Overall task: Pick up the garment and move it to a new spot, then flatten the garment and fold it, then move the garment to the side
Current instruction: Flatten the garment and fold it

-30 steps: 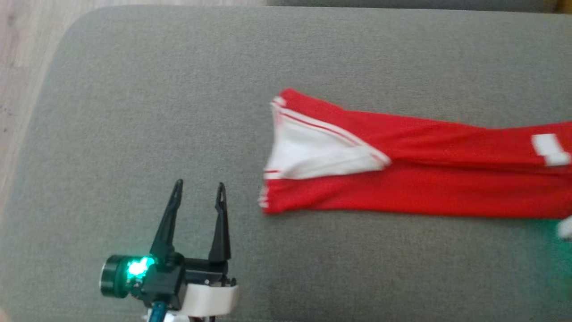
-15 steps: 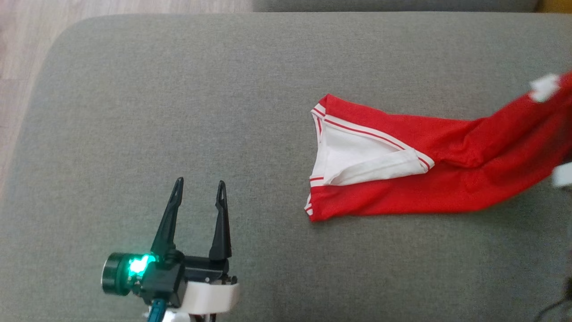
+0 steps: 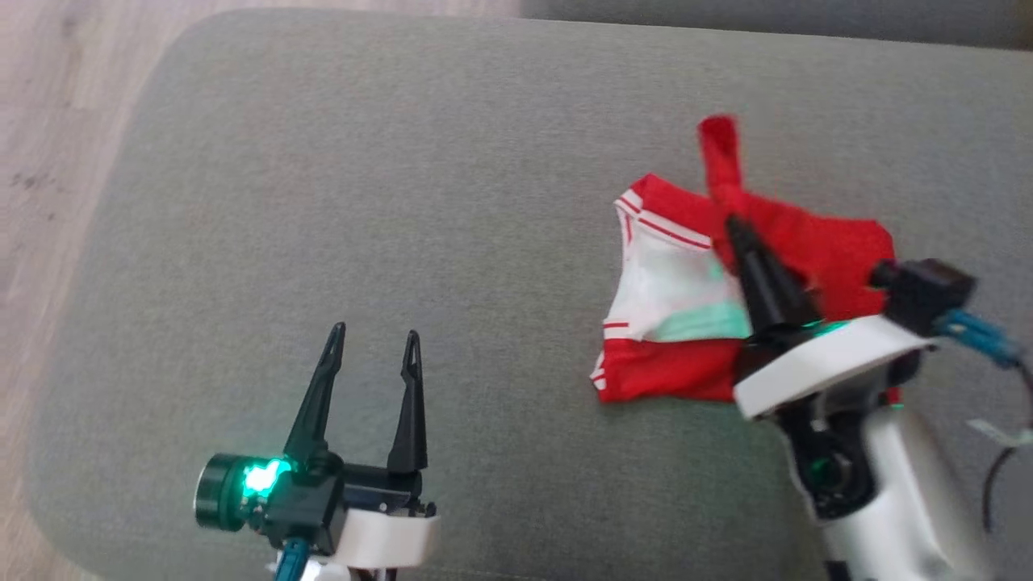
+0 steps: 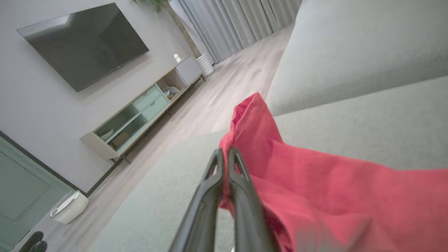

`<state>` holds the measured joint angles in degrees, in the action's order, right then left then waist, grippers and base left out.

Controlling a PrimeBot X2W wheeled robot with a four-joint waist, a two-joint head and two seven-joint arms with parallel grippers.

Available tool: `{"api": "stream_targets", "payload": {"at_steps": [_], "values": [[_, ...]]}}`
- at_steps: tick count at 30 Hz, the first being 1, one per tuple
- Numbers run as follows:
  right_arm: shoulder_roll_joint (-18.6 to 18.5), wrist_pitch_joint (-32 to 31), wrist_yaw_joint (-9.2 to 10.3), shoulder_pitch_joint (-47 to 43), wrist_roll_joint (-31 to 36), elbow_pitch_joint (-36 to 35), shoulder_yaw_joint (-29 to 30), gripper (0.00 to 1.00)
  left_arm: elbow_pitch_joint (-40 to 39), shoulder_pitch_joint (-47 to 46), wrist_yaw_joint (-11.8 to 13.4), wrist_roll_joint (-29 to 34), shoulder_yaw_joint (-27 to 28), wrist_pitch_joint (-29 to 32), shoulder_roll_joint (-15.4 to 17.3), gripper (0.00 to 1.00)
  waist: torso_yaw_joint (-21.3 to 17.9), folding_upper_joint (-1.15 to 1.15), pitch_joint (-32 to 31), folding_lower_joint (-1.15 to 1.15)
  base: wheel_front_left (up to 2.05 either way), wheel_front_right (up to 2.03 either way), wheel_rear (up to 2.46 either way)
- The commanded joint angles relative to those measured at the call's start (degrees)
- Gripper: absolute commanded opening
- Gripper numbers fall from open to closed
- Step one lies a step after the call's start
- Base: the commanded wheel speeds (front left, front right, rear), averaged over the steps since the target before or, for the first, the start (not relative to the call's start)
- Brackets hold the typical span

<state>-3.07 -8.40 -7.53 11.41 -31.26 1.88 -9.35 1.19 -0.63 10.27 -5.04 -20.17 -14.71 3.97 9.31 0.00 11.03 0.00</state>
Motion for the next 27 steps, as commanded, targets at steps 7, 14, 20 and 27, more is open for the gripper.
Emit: {"api": "stream_targets", "payload": {"at_steps": [7,14,20,27], "values": [[0.18,10.47,0.04,6.38,-6.47,5.49,-6.84,1.0,-1.15,-1.27,0.09,0.15,1.89,-0.29,-0.89,1.0,2.78,0.0,-0.39,0.0,0.0,0.0,0.0],[0.19,11.78,0.04,6.21,-2.74,5.4,-4.0,1.0,-0.75,0.23,0.4,-0.17,2.31,-0.29,-1.0,1.0,2.29,0.0,-3.91,0.0,0.0,0.0,0.0],[-3.29,11.96,0.04,0.19,1.83,1.9,3.57,1.0,-0.81,1.73,0.5,-0.36,3.1,-0.29,-1.04,1.0,0.97,0.0,-7.7,0.0,0.0,0.0,0.0],[-8.49,10.17,0.04,-6.79,1.78,3.36,5.97,0.48,-1.06,3.68,0.52,-0.51,4.01,-0.29,-1.06,1.0,-0.62,0.0,-10.33,0.0,0.0,0.0,0.0]]}}
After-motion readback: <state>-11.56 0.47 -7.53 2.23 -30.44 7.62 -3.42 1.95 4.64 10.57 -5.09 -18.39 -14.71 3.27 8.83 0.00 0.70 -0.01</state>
